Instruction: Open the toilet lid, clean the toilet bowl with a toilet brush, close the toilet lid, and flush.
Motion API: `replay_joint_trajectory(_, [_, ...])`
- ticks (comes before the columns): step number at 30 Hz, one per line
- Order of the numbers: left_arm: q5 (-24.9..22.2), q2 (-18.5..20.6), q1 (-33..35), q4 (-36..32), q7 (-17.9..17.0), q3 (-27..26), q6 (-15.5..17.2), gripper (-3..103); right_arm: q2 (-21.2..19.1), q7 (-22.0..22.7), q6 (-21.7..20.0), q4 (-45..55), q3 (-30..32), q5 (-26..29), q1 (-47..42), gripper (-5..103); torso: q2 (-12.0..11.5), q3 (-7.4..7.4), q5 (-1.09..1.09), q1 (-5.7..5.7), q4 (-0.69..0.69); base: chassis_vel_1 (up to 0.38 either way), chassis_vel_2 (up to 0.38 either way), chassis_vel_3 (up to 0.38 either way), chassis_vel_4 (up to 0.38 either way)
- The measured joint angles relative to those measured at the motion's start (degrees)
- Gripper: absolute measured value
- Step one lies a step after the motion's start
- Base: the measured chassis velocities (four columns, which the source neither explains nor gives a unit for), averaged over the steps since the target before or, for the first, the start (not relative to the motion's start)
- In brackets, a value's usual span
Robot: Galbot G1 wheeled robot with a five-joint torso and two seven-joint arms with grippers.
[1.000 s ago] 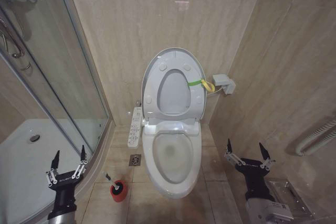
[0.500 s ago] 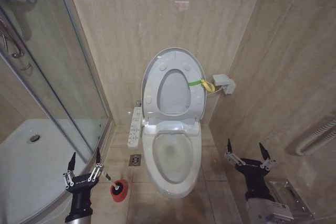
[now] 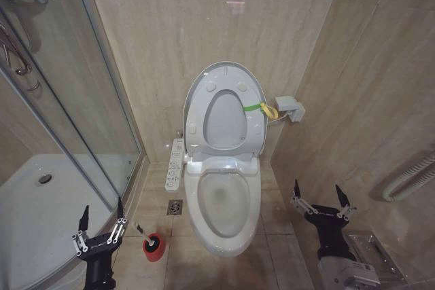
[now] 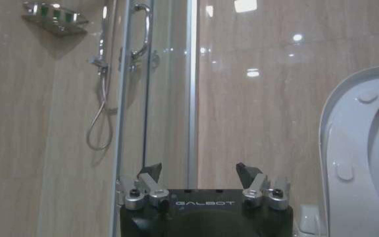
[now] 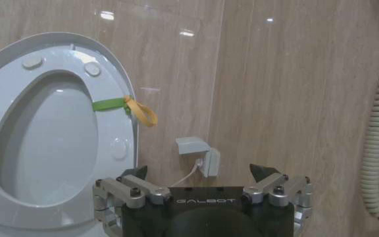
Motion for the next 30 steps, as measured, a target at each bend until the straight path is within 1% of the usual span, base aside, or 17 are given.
replay_joint_trajectory(3, [1.62, -1.30, 0.51, 0.05, -0.18, 1.12, -0.67, 76, 0.00, 0.00, 0.00, 0.00, 0.00, 0.00, 0.00, 100, 0.00, 0.00, 0.00, 0.00, -0.01, 0.000, 0.000, 0.000, 0.000])
replay_joint_trajectory(11, [2.63, -1.57, 0.87, 0.26, -0.29, 2.47, -0.81, 76, 0.00, 0.00, 0.00, 0.00, 0.00, 0.00, 0.00, 100, 0.00, 0.00, 0.00, 0.00, -0.01, 0.000, 0.000, 0.000, 0.000])
replay_joint_trajectory(12, [2.54, -1.31, 0.88, 0.03, 0.02, 2.41, -0.04, 76, 0.00, 0.00, 0.00, 0.00, 0.00, 0.00, 0.00, 100, 0.00, 0.00, 0.00, 0.00, -0.01, 0.000, 0.000, 0.000, 0.000])
replay_joint_trajectory(13, [2.54, -1.31, 0.88, 0.03, 0.02, 2.41, -0.04, 76, 0.00, 0.00, 0.00, 0.00, 0.00, 0.00, 0.00, 100, 0.00, 0.00, 0.00, 0.00, -0.01, 0.000, 0.000, 0.000, 0.000])
replay_joint_trajectory(15, [1.68, -0.71, 0.66, -0.62, 0.10, 2.67, 1.62, 76, 0.00, 0.00, 0.00, 0.00, 0.00, 0.00, 0.00, 100, 0.00, 0.00, 0.00, 0.00, -0.01, 0.000, 0.000, 0.000, 0.000])
replay_joint_trajectory(16, [1.68, -0.71, 0.66, -0.62, 0.10, 2.67, 1.62, 76, 0.00, 0.00, 0.00, 0.00, 0.00, 0.00, 0.00, 100, 0.00, 0.00, 0.00, 0.00, -0.01, 0.000, 0.000, 0.000, 0.000])
replay_joint_trajectory(17, [1.35, -0.16, 0.45, -1.01, 0.10, 3.04, 3.12, 76, 0.00, 0.00, 0.00, 0.00, 0.00, 0.00, 0.00, 100, 0.00, 0.00, -0.01, 0.00, -0.01, 0.000, 0.000, 0.000, 0.000])
replay_joint_trajectory(18, [1.56, 0.28, 0.34, -1.17, -0.14, 3.41, 4.34, 91, 0.00, 0.00, 0.00, 0.00, 0.00, 0.00, 0.00, 100, 0.00, 0.00, 0.00, 0.00, -0.01, 0.000, 0.000, 0.000, 0.000])
replay_joint_trajectory(20, [2.42, 0.93, 0.34, -1.27, -0.81, 3.94, 6.04, 91, 0.00, 0.00, 0.00, 0.00, 0.00, 0.00, 0.00, 100, 0.00, 0.00, -0.01, 0.00, -0.01, 0.000, 0.000, 0.000, 0.000])
replay_joint_trajectory(22, [2.76, 1.18, 0.34, -1.22, -0.97, 4.15, 6.34, 91, 0.00, 0.00, 0.00, 0.00, 0.00, 0.00, 0.00, 100, 0.00, 0.00, -0.01, 0.00, -0.01, 0.000, 0.000, 0.000, 0.000])
replay_joint_trajectory(24, [2.87, 1.48, 0.32, -1.04, -1.00, 4.41, 6.40, 91, 0.00, 0.00, 0.00, 0.00, 0.00, 0.00, 0.00, 100, 0.00, 0.00, 0.00, 0.00, -0.01, 0.000, 0.000, 0.000, 0.000])
replay_joint_trajectory(25, [2.86, 1.82, 0.31, -0.90, -0.95, 4.92, 6.36, 95, 0.00, 0.00, 0.00, 0.00, 0.00, 0.00, 0.00, 100, 0.00, 0.00, -0.01, 0.00, -0.01, 0.000, 0.000, 0.000, 0.000])
replay_joint_trajectory(30, [2.89, 2.13, 0.42, -0.91, -0.28, 6.09, 5.60, 95, 0.00, 0.00, 0.00, 0.00, 0.00, 0.00, 0.00, 100, 0.00, 0.00, -0.01, 0.00, -0.01, 0.000, 0.000, 0.000, 0.000])
